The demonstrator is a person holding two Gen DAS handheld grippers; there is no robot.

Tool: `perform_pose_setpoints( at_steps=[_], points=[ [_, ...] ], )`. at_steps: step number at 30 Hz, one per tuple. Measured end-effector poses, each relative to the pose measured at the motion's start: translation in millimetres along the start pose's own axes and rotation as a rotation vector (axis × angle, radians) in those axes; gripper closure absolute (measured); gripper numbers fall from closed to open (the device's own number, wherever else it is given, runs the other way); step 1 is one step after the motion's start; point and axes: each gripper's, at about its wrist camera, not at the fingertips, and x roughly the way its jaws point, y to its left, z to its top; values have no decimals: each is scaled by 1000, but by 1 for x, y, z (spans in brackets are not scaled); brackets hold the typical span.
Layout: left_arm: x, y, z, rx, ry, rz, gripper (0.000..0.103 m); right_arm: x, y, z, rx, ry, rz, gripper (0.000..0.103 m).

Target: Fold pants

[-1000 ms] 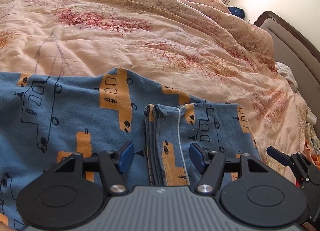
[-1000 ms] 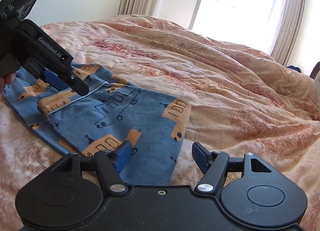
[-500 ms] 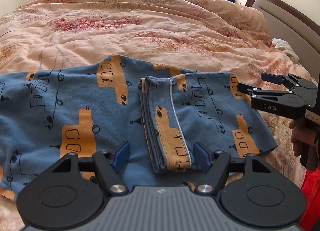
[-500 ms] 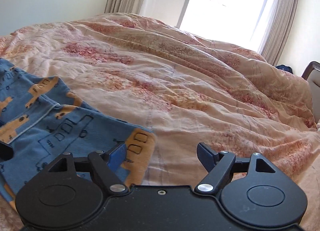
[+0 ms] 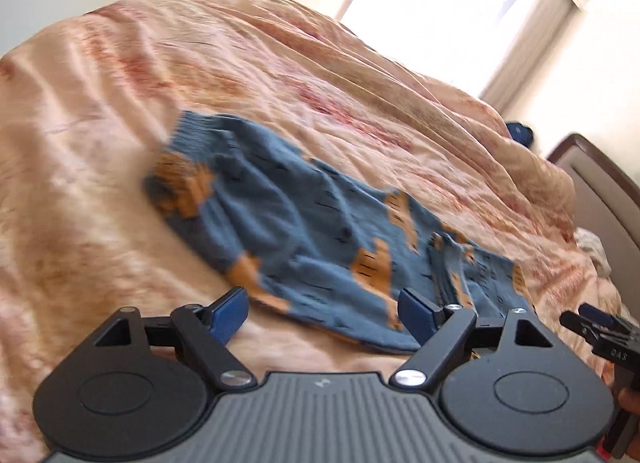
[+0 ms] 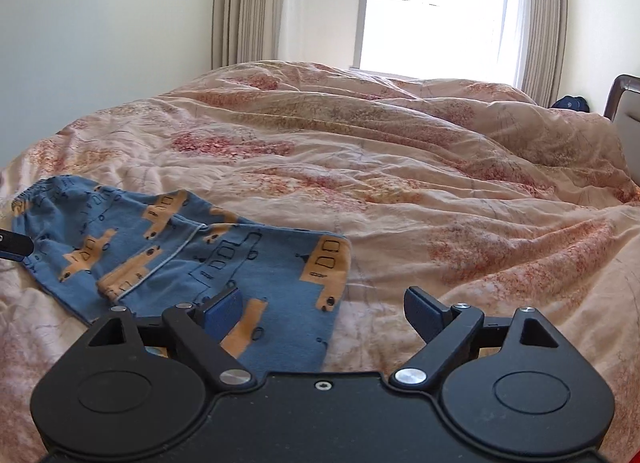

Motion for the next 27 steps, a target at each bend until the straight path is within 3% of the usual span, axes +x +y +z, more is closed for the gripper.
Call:
perform_pose_setpoints(
  at_steps=[5,11,16,19,21,23,27],
  points=[
    [2,63,21,-234,-32,-79,19,6,50,27,-28,-30,119,13],
    [34,93,36,-413,-59,-136,21,21,127,69,-126,-75,265,14],
    [51,113,33,-568,-144,-199,22,29,165,93,-180,-92,331,14],
    [54,110,33,-565,-182,-226,23,41,181,99,-205,-73,356,14],
    [50,104,33,-524,-201,-218,36,48,190,99,-229,-56,370,16],
    [49,100,32,-487,-206,-206,42,53,199,98,-242,-37,377,17],
    [53,104,32,-484,-209,-188,65,56,204,92,-247,-27,395,17]
  ],
)
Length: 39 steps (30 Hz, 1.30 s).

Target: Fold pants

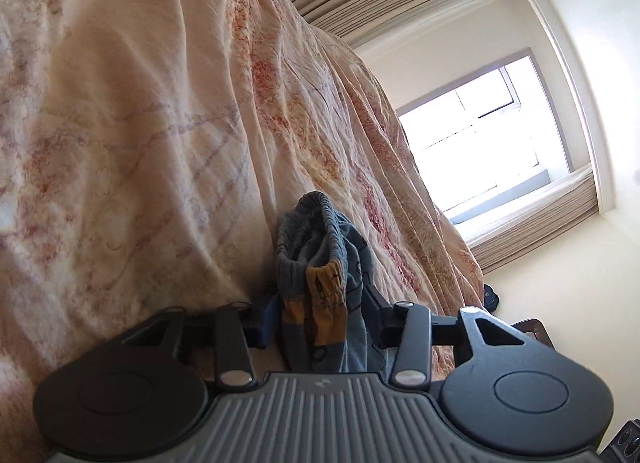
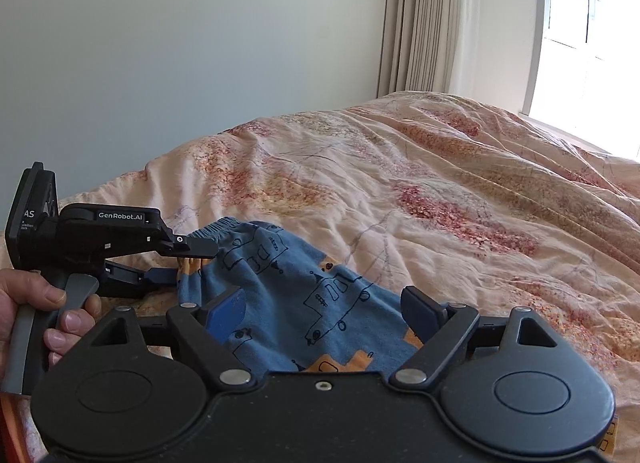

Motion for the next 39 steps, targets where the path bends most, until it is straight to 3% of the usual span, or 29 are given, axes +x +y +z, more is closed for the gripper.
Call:
perform_pose_setpoints(
  at_steps=[3,7,9,15,18,20,27,31,34,37,39],
  points=[
    [-4,-2,0,19,-22,-25,70,5,-1,-3,3,17,3,17],
    [3,5,3,-15,11,33,71,18,-2,-6,-2,40,2,17],
    [6,6,5,-20,10,23,74,31,0,-9,-9,63,-7,17],
    [-5,-15,6,106,11,3,80,71,20,-23,-102,87,-82,20],
    [-2,-35,4,227,40,-14,81,94,41,-40,-229,177,-91,29],
    [-1,-50,0,309,53,-44,81,96,47,-47,-248,165,-104,29],
    [4,-85,-14,473,83,-69,82,84,35,-49,-156,133,-89,24],
    [-2,-92,-22,544,83,-49,82,49,-12,-43,37,94,-83,21],
    [-1,-102,-36,588,84,-48,82,22,-65,-16,292,44,-64,22],
    [3,-116,-54,651,75,-34,82,19,-81,31,329,35,12,22],
    [5,-120,-64,672,75,-24,82,31,-77,61,302,91,97,22]
  ],
)
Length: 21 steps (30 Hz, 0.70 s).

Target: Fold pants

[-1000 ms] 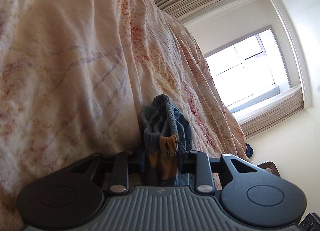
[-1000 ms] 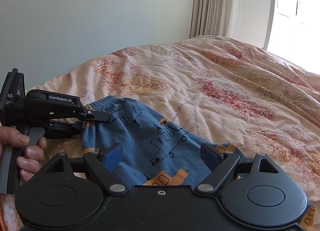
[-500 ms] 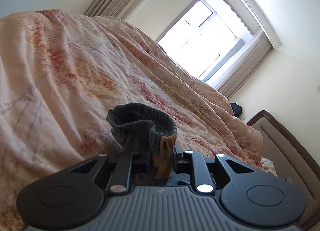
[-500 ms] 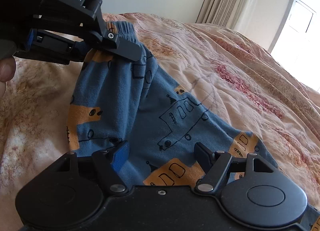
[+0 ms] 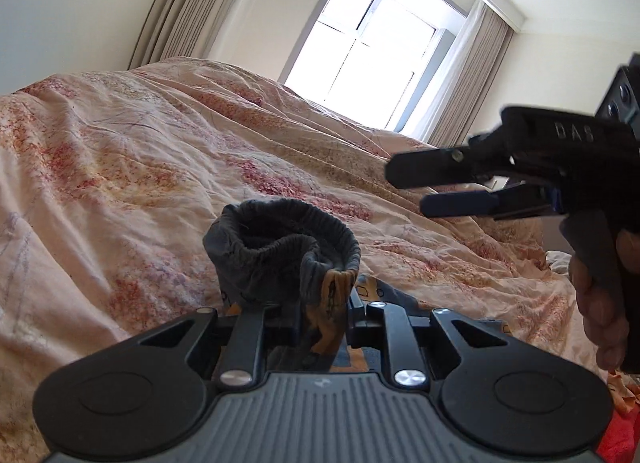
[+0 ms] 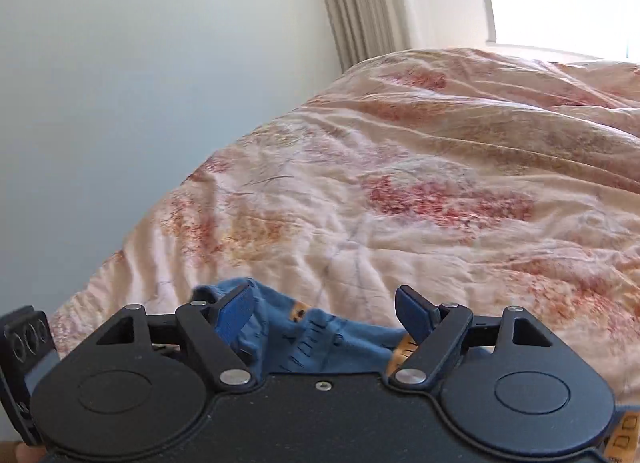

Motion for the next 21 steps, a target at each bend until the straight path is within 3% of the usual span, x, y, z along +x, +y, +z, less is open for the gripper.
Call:
perform_pose_setpoints(
  at_steps=[3,5,7,13,21],
  points=[
    [3,-12,-8,13,12,6,82,31,25,17,-83,131,48,29],
    [3,-13,-12,8,16,10,82,50,39,17,-157,213,31,44],
    [3,-13,-15,9,15,9,82,59,51,13,-206,257,42,45],
    [-1,-11,-18,-3,-8,2,82,52,71,7,-292,243,52,44],
    [-6,-15,-17,2,-21,9,82,63,83,1,-346,290,57,43]
  ],
)
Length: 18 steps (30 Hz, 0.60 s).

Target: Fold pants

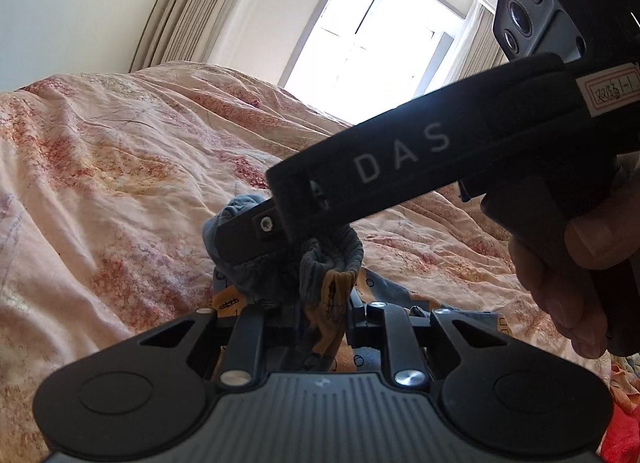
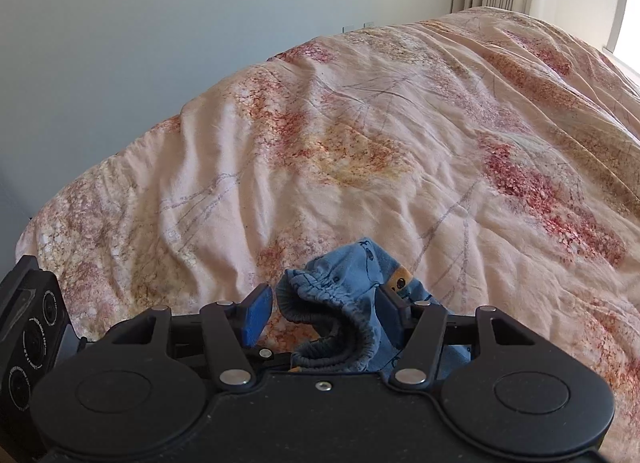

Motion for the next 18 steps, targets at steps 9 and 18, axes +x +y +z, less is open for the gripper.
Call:
perform_pose_setpoints(
  at_steps=[9,18],
  points=[
    [0,-15,3,45,0,15,81,0,-16,-5,60,-55,-13,69],
    [20,-68,2,152,22,-34,81,-50,-128,-81,686,-265,265,73]
  ],
)
